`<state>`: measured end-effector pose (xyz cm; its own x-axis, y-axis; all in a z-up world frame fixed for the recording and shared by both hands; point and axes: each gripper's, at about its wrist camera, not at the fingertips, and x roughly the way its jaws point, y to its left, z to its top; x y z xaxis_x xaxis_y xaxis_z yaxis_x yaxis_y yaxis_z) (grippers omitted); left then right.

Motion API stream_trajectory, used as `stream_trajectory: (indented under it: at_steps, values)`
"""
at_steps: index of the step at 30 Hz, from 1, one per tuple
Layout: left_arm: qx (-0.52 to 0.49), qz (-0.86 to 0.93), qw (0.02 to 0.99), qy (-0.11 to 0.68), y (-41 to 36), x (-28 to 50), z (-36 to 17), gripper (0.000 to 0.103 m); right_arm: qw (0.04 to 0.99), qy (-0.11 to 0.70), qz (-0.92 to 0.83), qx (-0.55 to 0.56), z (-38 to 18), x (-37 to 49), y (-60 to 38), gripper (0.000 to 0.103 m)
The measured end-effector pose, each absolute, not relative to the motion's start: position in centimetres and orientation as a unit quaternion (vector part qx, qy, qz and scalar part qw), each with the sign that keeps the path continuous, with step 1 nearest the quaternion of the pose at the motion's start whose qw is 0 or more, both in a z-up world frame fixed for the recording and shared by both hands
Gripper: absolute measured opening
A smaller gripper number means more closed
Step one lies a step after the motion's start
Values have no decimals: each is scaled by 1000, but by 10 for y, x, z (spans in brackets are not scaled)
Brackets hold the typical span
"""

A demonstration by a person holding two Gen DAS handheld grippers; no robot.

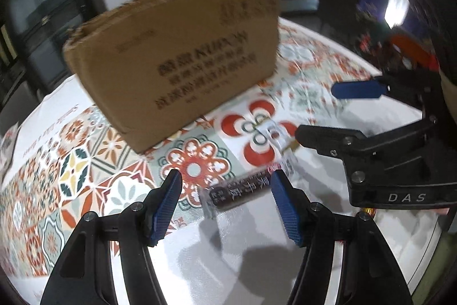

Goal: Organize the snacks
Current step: 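Grasp the LYFEN fruit bar with the left tool while the right tool grasps the gold-wrapped bar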

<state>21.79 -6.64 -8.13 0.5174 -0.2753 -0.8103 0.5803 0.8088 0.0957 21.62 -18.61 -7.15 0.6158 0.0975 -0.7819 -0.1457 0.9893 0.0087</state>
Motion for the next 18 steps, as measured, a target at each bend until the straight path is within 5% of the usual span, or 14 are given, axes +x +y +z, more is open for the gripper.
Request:
stream_trajectory:
  at_steps: [18]
  values:
    - [284, -330, 784, 443, -102, 234, -122, 60, 880, 472, 56, -5, -103, 209, -187, 70]
